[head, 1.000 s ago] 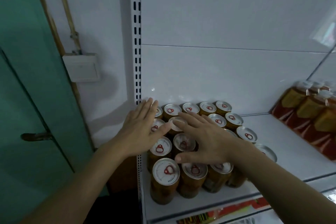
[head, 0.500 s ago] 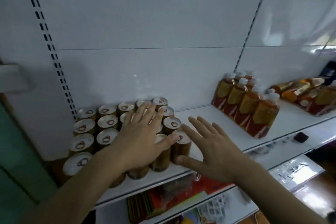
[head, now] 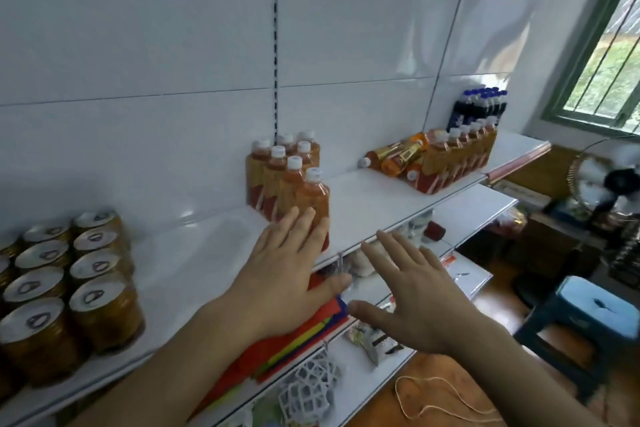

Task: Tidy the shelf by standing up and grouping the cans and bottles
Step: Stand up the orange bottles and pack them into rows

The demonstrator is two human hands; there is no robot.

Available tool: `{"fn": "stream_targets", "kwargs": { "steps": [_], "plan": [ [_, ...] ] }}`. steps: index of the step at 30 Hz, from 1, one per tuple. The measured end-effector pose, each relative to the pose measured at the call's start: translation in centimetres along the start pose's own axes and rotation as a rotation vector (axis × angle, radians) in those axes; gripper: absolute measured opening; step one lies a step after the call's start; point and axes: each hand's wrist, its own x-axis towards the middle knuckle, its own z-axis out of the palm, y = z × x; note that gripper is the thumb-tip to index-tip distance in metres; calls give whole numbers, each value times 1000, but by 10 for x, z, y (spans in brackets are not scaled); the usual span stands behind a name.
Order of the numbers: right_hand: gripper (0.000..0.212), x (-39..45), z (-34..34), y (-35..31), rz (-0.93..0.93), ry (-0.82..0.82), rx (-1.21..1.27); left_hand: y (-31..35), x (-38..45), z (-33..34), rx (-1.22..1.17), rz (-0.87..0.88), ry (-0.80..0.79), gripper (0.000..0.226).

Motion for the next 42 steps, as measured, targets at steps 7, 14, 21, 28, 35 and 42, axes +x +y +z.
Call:
{"fn": "stream_targets", "kwargs": {
  "steps": [7, 14, 21, 28, 35, 42],
  "plan": [
    [106, 31, 12, 114, 193, -8, -3, 55, 123, 31, -15, 124, -16, 91],
    [109, 98, -20, 218, 292, 10, -61, 87, 262, 48, -34, 147, -17, 101],
    [98, 162, -26, 290, 357, 75, -22, 113, 355, 57, -70, 125, 14, 92],
    [97, 224, -32, 358, 322, 135, -23, 123, 434, 62, 20, 96, 160, 88],
    [87, 296, -41, 438, 118, 206, -37, 145, 504, 80, 82, 16, 214, 83],
    [66, 367, -43, 493, -162, 228, -85, 176, 547, 96, -78, -134, 165, 61]
  ]
}}
